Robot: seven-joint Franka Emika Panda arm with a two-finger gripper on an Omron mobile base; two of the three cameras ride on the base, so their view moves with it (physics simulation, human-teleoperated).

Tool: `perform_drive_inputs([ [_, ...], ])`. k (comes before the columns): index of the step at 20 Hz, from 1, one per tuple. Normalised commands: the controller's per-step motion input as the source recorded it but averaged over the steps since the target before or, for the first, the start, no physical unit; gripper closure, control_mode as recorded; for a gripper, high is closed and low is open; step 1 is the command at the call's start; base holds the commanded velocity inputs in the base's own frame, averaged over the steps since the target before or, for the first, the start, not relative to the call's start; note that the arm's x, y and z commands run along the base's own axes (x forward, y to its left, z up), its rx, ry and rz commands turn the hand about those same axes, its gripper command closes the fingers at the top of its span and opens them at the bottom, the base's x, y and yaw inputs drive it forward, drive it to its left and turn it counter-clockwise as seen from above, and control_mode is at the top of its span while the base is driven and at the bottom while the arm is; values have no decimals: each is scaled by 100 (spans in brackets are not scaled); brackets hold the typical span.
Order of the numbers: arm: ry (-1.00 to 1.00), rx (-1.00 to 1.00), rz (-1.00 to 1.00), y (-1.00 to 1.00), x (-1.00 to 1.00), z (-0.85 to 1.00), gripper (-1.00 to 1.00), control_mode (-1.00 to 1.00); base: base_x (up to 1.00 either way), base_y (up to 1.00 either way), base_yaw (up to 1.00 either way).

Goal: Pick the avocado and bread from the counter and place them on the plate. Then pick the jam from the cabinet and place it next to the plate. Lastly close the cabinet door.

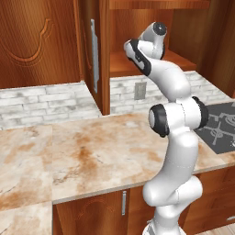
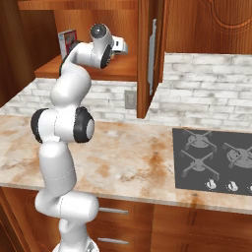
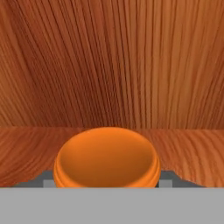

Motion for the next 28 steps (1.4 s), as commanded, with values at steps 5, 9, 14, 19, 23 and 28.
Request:
perform_drive_inputs([
  [5, -6, 0, 0, 0, -39, -1, 100, -100, 0, 0, 0],
  [9, -6, 0, 0, 0, -41, 0, 100, -100, 0, 0, 0],
  [14, -7, 0, 0, 0, -46, 0, 100, -100, 0, 0, 0],
  [19, -6, 0, 0, 0, -57, 0, 100, -100, 0, 0, 0],
  [23, -5, 2, 0, 0, -61, 1, 100, -100, 0, 0, 0],
  [28, -4, 2, 0, 0, -63, 3, 100, -100, 0, 0, 0],
])
